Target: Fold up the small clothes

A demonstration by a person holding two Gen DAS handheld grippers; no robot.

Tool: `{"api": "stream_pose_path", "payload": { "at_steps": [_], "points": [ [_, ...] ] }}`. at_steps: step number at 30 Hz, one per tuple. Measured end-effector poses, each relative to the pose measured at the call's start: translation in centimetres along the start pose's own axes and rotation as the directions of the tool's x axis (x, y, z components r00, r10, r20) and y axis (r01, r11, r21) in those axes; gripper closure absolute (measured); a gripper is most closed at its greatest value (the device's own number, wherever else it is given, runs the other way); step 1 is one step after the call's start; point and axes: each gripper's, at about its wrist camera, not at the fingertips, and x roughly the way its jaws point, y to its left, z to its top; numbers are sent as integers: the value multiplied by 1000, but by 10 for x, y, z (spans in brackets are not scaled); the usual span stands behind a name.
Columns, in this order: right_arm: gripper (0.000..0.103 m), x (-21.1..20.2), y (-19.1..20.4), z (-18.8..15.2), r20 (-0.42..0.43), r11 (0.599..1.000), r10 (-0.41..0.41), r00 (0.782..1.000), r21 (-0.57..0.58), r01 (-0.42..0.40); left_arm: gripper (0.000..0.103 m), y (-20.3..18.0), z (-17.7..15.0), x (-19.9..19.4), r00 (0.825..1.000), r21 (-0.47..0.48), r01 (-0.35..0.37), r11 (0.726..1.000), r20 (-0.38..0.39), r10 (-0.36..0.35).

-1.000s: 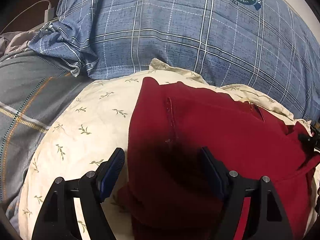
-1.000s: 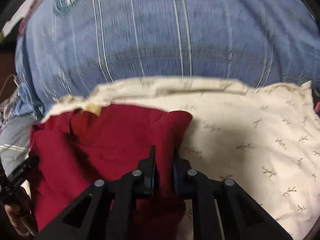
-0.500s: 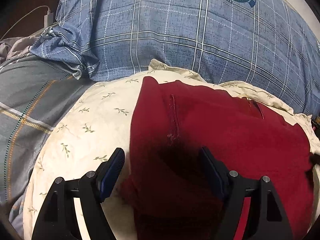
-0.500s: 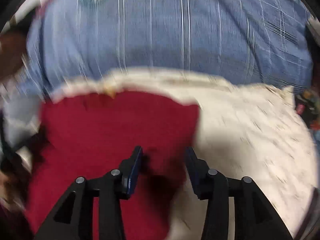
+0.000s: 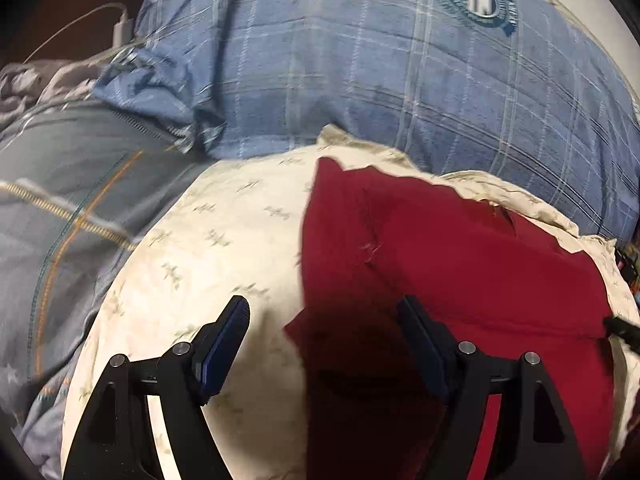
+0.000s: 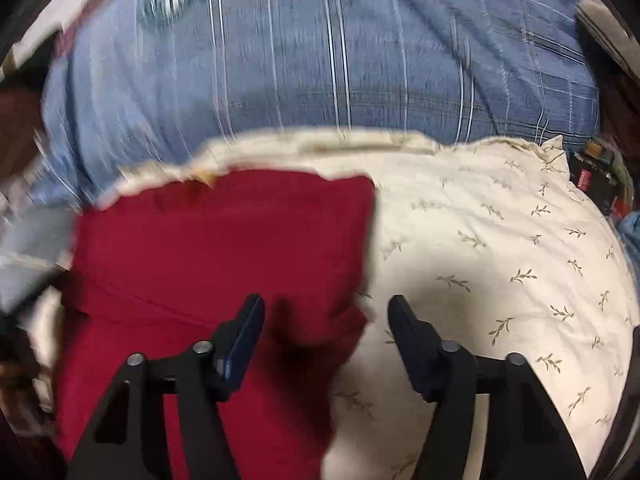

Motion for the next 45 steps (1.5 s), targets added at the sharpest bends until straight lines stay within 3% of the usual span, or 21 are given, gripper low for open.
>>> {"api": "stream_pose_path", "payload": {
  "at_steps": [4, 10, 12, 17, 22, 32, 37, 41, 45],
  "points": [
    [55, -1, -17, -10, 13, 991, 51, 999, 121, -52, 27, 10, -6, -13, 999, -44, -4, 999, -35, 2],
    [51, -42, -10, -21, 51, 994, 85, 995, 62, -88, 27, 11, -28, -33, 996, -16, -59, 998, -60, 58],
    [45, -54, -12, -32, 55, 992, 108, 993, 62, -111, 27, 8, -35, -41, 996, -4, -69, 998, -63, 68],
    [40, -63, -8, -62, 7, 978, 198, 980, 59, -198, 27, 3, -53, -59, 995, 10, -71, 997, -72, 72],
    [40, -73, 2, -87, 10, 985, 172, 985, 15, -173, 27, 2, -68, -73, 994, 24, -69, 997, -87, 71],
    [34, -77, -3, -116, -13, 971, 227, 974, 78, -226, 27, 5, -86, -83, 989, 49, -70, 996, -124, 75],
    [34, -80, 8, -103, -6, 971, 231, 973, 65, -230, 27, 0, -73, -83, 992, 44, -48, 998, -114, 53],
    [34, -82, 22, -98, 21, 973, 228, 973, 21, -228, 27, -5, -48, -84, 997, 42, -30, 999, -71, 33],
    [34, -71, 27, -102, -8, 970, 242, 970, 22, -242, 27, -9, -16, -79, 1000, 34, 3, 999, -28, -2]
  ]
}}
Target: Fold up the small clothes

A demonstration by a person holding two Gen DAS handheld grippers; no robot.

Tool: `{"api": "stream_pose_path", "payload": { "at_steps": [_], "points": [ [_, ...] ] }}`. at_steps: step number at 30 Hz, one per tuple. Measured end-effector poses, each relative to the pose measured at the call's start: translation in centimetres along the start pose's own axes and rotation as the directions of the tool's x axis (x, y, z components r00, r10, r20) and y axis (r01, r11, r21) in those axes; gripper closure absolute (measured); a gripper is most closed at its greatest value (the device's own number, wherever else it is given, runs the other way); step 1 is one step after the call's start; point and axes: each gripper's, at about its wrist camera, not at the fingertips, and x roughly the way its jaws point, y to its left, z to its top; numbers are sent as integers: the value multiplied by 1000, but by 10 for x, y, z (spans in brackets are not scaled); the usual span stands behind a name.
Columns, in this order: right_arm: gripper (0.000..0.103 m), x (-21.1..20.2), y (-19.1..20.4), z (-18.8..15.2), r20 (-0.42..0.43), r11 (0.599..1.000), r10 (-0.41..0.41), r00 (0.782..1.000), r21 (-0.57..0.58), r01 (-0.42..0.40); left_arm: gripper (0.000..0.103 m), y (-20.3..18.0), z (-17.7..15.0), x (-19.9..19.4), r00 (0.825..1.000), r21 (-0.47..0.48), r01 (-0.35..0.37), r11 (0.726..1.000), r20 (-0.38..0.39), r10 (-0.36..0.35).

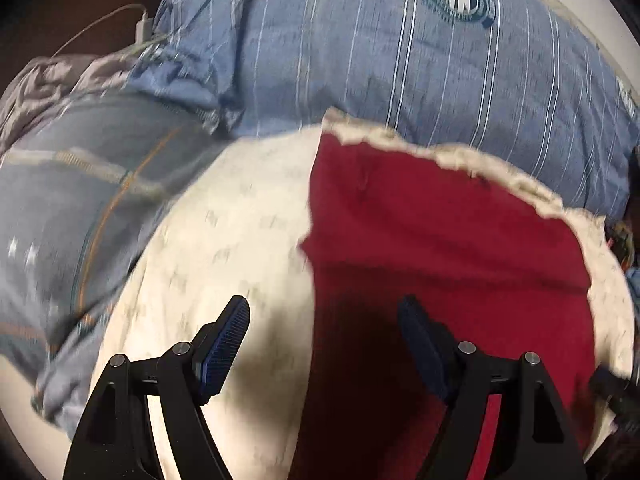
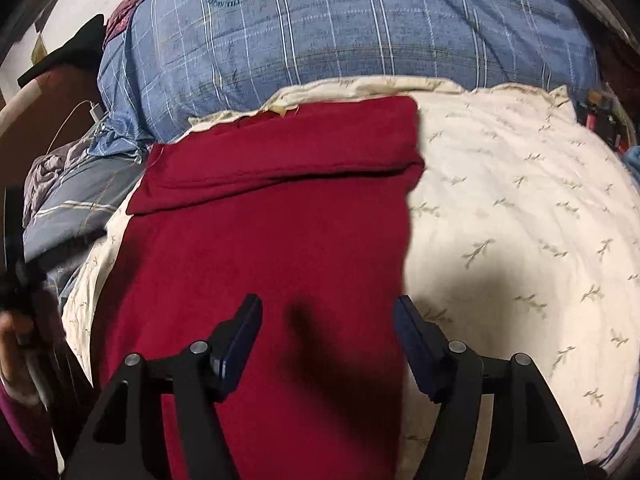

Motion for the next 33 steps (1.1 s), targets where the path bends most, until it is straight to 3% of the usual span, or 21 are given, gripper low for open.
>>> {"api": "stream_pose_path", "payload": {
  "at_steps": [3, 9, 13, 18, 22, 26, 27, 28, 31, 33],
  "points": [
    [34, 4, -2, -3, -11, 1000, 4, 1000, 5, -4, 27, -3, 23, 10, 999, -5, 18, 1000, 43, -18],
    [34, 2, -8, -1, -11, 999, 29, 1000, 21, -29, 28, -11, 40, 51, 999, -9, 31, 999, -6, -31],
    [33, 5, -10, -1, -13, 999, 29, 999, 33, -28, 28, -13, 45, 81, 998, -6, -42, 999, -44, 42],
    [29, 6, -10, -2, -16, 999, 29, 999, 26, -29, 30, -7, 57, 89, 999, -102, 19, 995, -32, -22],
    [28, 12, -14, -3, -34, 998, 37, 999, 47, -36, 48, -15, 58, 89, 1000, -64, 17, 998, -8, -18],
    [26, 11, -17, -3, -33, 997, 53, 998, 64, -51, 51, -27, 58, 98, 1000, -28, 12, 1000, -12, -12],
    [26, 11, -17, -3, -32, 996, 55, 998, 67, -53, 62, -31, 57, 101, 1000, -13, 6, 1000, -17, -6],
    [26, 11, -17, -3, -32, 996, 57, 998, 70, -55, 79, -34, 57, 104, 1000, 0, 6, 1000, -26, -6],
    [26, 10, -17, -3, -33, 996, 58, 998, 69, -56, 92, -41, 57, 103, 1000, 33, -6, 999, -30, 6],
    [26, 10, -18, -4, -35, 996, 61, 998, 71, -58, 94, -41, 59, 88, 999, 39, 44, 998, -10, -44]
  ]
}}
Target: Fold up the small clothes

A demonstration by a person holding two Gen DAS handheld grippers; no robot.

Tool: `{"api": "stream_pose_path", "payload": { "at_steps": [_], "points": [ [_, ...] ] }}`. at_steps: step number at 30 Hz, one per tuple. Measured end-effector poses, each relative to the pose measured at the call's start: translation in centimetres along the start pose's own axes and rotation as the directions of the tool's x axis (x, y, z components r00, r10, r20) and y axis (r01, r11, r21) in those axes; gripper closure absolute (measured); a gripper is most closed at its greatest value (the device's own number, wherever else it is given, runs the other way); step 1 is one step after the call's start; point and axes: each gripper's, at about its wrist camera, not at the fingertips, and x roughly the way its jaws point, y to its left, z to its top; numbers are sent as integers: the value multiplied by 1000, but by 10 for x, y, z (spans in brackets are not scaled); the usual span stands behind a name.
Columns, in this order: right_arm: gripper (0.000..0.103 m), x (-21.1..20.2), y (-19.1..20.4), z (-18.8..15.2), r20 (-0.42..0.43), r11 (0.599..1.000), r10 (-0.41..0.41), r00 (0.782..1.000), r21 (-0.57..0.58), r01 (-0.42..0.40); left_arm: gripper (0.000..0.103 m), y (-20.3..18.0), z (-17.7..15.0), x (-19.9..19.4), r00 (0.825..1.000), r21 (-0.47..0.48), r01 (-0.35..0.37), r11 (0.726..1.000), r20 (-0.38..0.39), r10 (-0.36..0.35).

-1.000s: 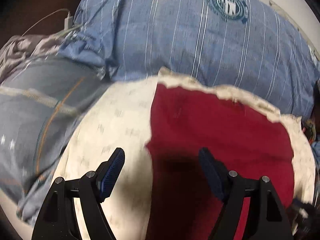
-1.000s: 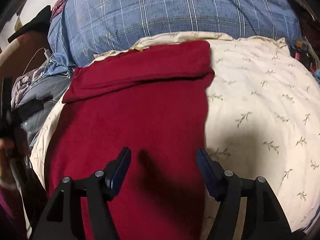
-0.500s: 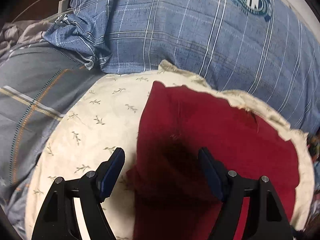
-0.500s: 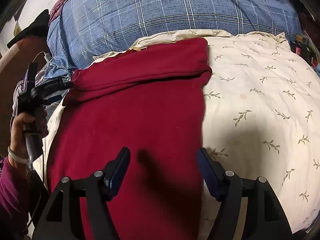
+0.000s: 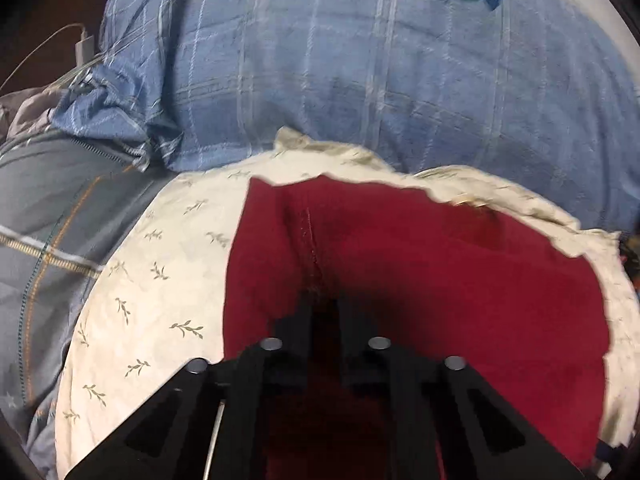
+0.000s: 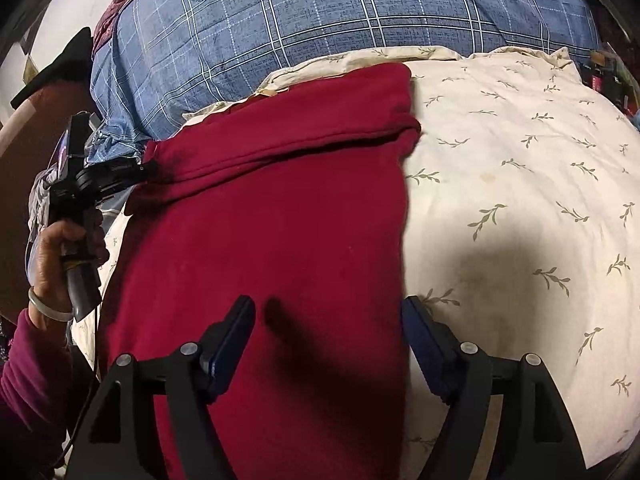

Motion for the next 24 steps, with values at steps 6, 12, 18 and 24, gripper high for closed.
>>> {"api": "stream_pose_path", "payload": {
  "at_steps": [6, 12, 18, 24],
  "points": [
    [23, 4, 1, 1, 11, 1000, 2, 1000, 10, -2, 94, 9, -6, -37, 994, 1, 104, 995, 40, -104],
    [23, -3, 4, 3, 9, 1000, 19, 1000, 24, -19, 87, 33, -26, 6, 994, -65, 34, 997, -102, -41],
    [23, -24, 5, 1, 30, 1000, 7, 1000, -5, -7, 46, 32, -47, -31, 998, -5, 28, 1000, -60, -29],
    [24, -39, -4, -24, -16, 998, -17, 1000, -58, 16, 36, 45, -97, -94, 998, 29, 17, 999, -61, -15]
  ]
}}
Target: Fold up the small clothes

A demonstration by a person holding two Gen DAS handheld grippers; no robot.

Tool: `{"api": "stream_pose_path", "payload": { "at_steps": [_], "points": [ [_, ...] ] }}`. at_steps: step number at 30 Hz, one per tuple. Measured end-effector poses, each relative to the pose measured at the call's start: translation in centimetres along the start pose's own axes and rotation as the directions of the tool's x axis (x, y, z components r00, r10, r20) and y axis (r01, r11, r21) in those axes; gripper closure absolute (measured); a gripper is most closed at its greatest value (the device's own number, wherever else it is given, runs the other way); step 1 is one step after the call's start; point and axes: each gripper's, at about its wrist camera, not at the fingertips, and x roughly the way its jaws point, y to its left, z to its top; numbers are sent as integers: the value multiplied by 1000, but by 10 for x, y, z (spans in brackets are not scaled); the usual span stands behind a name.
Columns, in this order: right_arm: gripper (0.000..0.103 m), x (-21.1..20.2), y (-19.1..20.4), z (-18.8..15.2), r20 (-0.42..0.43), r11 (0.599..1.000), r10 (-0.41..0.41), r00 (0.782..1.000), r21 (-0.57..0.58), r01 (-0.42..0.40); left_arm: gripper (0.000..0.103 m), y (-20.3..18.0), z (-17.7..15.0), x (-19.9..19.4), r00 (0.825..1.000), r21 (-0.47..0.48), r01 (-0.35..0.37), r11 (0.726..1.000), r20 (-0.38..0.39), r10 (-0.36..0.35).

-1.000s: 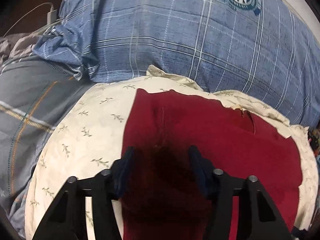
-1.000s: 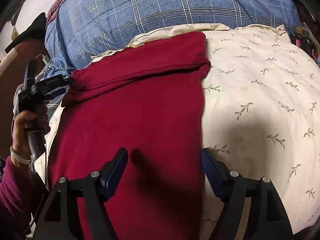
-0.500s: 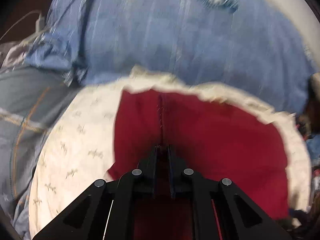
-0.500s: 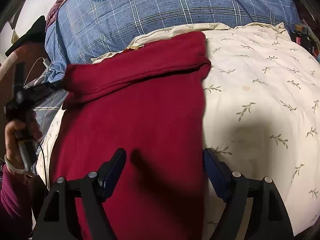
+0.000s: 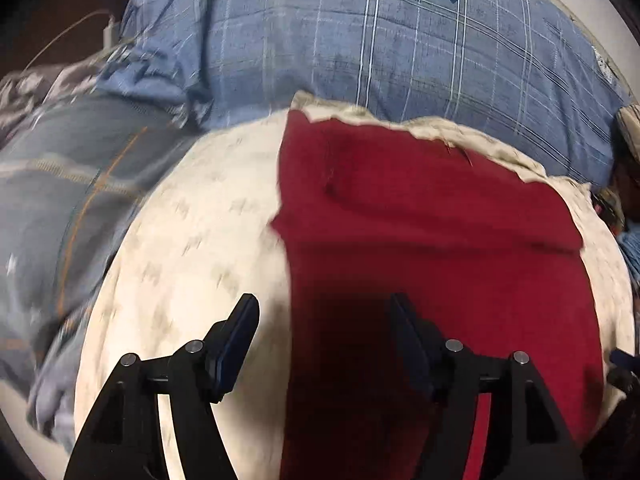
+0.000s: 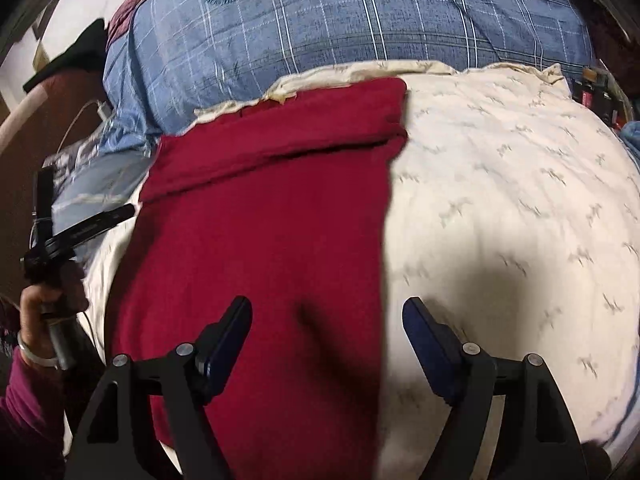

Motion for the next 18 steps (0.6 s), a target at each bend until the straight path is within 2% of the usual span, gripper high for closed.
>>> {"api": "stream_pose_path", "payload": {
  "at_steps": [3, 7, 11, 14, 16, 18],
  "points": [
    [24, -5, -9, -17, -50, 1000, 17, 999, 1, -17, 36, 12, -28, -19, 998, -22, 47, 999, -37, -48],
    [24, -11, -15, -41, -92, 999, 28, 995, -13, -30, 36, 25, -64, -38, 995, -21, 33, 999, -98, -35],
    [24, -10, -18, -63, -141, 998, 64, 988, 6, -63, 36, 35, -85, -52, 986, -69, 61, 996, -150, -71],
    [25, -8, -19, -75, -162, 993, 115, 980, 33, -111, 36, 37, -92, -57, 984, -63, 52, 997, -169, -62],
    [29, -7, -16, -80, -173, 991, 133, 976, 24, -131, 36, 34, -97, -58, 982, -41, 42, 998, -182, -49],
    [41, -8, -13, -81, -173, 990, 140, 975, 0, -142, 36, 32, -101, -60, 981, -28, 30, 999, -191, -35]
  ]
}}
